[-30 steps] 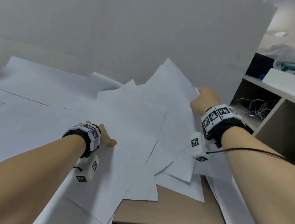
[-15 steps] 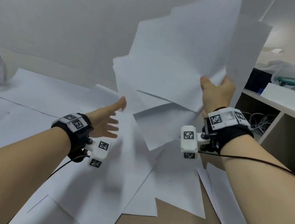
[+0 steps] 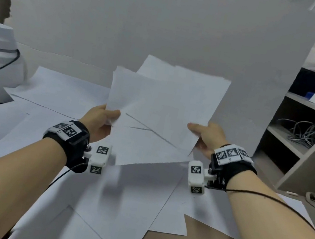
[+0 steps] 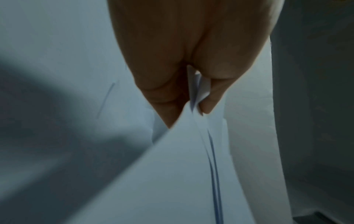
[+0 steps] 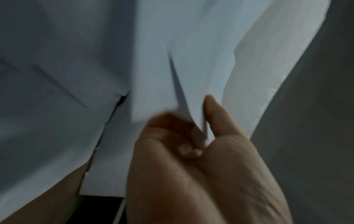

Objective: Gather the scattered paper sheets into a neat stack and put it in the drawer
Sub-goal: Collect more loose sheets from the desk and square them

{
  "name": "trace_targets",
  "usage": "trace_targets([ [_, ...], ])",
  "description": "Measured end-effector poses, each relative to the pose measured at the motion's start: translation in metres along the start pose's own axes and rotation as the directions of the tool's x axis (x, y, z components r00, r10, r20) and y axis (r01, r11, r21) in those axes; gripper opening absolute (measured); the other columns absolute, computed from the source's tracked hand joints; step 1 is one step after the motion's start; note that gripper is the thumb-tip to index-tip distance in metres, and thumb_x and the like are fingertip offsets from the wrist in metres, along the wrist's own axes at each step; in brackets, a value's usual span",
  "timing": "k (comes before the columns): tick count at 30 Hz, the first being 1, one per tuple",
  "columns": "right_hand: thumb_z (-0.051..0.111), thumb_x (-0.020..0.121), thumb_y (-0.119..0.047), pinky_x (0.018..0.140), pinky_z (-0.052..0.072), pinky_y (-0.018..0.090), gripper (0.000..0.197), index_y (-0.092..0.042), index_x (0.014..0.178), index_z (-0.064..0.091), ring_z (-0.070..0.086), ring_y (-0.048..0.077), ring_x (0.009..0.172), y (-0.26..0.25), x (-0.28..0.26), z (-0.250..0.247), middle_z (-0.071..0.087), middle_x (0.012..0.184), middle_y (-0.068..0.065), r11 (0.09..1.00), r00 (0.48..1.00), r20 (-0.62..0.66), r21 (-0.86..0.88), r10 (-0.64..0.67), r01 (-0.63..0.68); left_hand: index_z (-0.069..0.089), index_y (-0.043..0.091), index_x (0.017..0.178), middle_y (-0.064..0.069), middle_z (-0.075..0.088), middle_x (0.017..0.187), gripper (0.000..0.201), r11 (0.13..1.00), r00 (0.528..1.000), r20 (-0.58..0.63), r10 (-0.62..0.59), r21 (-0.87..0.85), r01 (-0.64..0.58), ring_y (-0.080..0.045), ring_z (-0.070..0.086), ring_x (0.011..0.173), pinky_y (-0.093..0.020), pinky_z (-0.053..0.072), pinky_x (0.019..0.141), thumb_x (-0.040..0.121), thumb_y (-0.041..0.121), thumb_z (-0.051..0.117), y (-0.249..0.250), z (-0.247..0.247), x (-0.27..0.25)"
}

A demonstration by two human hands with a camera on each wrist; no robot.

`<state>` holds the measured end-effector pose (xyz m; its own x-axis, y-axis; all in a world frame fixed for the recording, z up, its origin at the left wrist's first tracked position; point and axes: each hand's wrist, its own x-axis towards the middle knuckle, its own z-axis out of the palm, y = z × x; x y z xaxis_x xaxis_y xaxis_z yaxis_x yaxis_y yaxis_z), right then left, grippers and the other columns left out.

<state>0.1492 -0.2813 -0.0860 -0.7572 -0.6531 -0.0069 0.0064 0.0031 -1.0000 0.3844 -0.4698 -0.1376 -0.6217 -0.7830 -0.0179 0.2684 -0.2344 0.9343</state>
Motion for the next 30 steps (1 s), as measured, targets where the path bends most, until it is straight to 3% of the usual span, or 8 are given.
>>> trace_targets([
  [5, 0.069, 0.086, -0.001, 0.073, 0.059, 0.040, 0.031, 0.002, 0.117, 0.065, 0.071, 0.031, 0.097, 0.053, 0.007, -0.011, 0.074, 0.108, 0.015, 0.981, 0.979, 0.055, -0.032, 0.195, -0.194, 0.063, 0.012, 0.120, -0.009, 0.077, 0.104, 0.024, 0.985, 0.993, 0.061, -0.098, 0.151, 0.088, -0.025, 0.074, 0.092, -0.033, 0.061, 0.067, 0.100, 0.002, 0.052, -0.010, -0.027, -0.004],
  [9, 0.060, 0.091, 0.003, 0.073, 0.058, 0.040, 0.027, 0.006, 0.118, 0.063, 0.068, 0.037, 0.100, 0.069, 0.011, -0.010, 0.069, 0.115, 0.021, 0.959, 0.968, 0.023, 0.138, 0.248, -0.249, 0.060, 0.015, 0.132, -0.013, 0.071, 0.123, 0.042, 0.946, 0.978, 0.092, -0.189, 0.284, 0.157, -0.035, 0.068, 0.110, -0.050, 0.054, 0.095, 0.091, 0.013, 0.067, -0.009, -0.044, -0.010],
  [12, 0.054, 0.093, 0.008, 0.069, 0.061, 0.044, 0.029, 0.006, 0.120, 0.061, 0.068, 0.038, 0.102, 0.073, 0.010, -0.011, 0.069, 0.115, 0.022, 0.950, 0.958, 0.049, 0.128, 0.282, -0.286, 0.063, 0.012, 0.123, -0.006, 0.075, 0.096, 0.030, 0.908, 0.964, 0.045, -0.262, 0.349, 0.231, -0.022, 0.071, 0.079, -0.034, 0.060, 0.069, 0.093, 0.011, 0.063, -0.009, -0.050, -0.015],
  [14, 0.052, 0.093, 0.010, 0.068, 0.060, 0.045, 0.030, 0.005, 0.121, 0.061, 0.068, 0.038, 0.103, 0.075, 0.011, -0.014, 0.069, 0.115, 0.021, 0.950, 0.948, 0.077, 0.028, 0.307, -0.310, 0.062, 0.007, 0.120, -0.006, 0.073, 0.078, 0.022, 0.889, 0.952, -0.047, -0.303, 0.347, 0.300, -0.020, 0.068, 0.060, -0.028, 0.055, 0.047, 0.100, 0.005, 0.053, -0.013, -0.053, -0.010],
  [18, 0.076, 0.076, -0.007, 0.081, 0.058, 0.055, 0.044, -0.001, 0.118, 0.063, 0.071, 0.038, 0.095, 0.081, 0.020, -0.015, 0.073, 0.106, 0.017, 0.819, 0.908, 0.108, -0.483, 0.405, -0.309, 0.049, 0.008, 0.143, -0.014, 0.063, 0.130, 0.065, 0.813, 0.889, -0.156, -0.431, 0.361, 0.457, -0.035, 0.065, 0.090, -0.050, 0.058, 0.084, 0.084, 0.021, 0.075, -0.023, -0.065, 0.002],
  [20, 0.087, 0.055, -0.029, 0.091, 0.054, 0.053, 0.068, -0.009, 0.116, 0.065, 0.071, 0.036, 0.097, 0.088, 0.035, -0.016, 0.075, 0.105, 0.011, 0.727, 0.905, 0.133, -0.647, 0.404, -0.230, 0.051, 0.010, 0.139, -0.019, 0.064, 0.131, 0.068, 0.783, 0.864, -0.169, -0.474, 0.368, 0.502, -0.035, 0.064, 0.086, -0.047, 0.057, 0.082, 0.081, 0.029, 0.080, -0.024, -0.067, 0.004],
  [27, 0.074, 0.081, -0.005, 0.105, 0.045, 0.046, 0.042, -0.003, 0.122, 0.062, 0.062, 0.030, 0.112, 0.063, 0.013, 0.024, 0.068, 0.120, 0.010, 0.846, 0.935, 0.192, -0.507, 0.298, -0.166, 0.068, 0.005, 0.113, -0.019, 0.073, 0.109, 0.021, 0.854, 0.902, 0.014, -0.432, 0.327, 0.404, -0.033, 0.074, 0.082, -0.048, 0.060, 0.081, 0.092, 0.010, 0.065, -0.025, -0.037, -0.008],
  [30, 0.070, 0.076, 0.004, 0.094, 0.052, 0.056, 0.037, 0.001, 0.112, 0.061, 0.066, 0.039, 0.103, 0.055, 0.013, 0.023, 0.068, 0.114, 0.020, 0.894, 0.942, 0.139, -0.380, 0.307, -0.236, 0.063, 0.010, 0.123, -0.021, 0.073, 0.111, 0.036, 0.873, 0.940, -0.005, -0.341, 0.368, 0.319, -0.037, 0.072, 0.089, -0.047, 0.060, 0.079, 0.091, -0.008, 0.059, -0.026, -0.038, -0.005],
])
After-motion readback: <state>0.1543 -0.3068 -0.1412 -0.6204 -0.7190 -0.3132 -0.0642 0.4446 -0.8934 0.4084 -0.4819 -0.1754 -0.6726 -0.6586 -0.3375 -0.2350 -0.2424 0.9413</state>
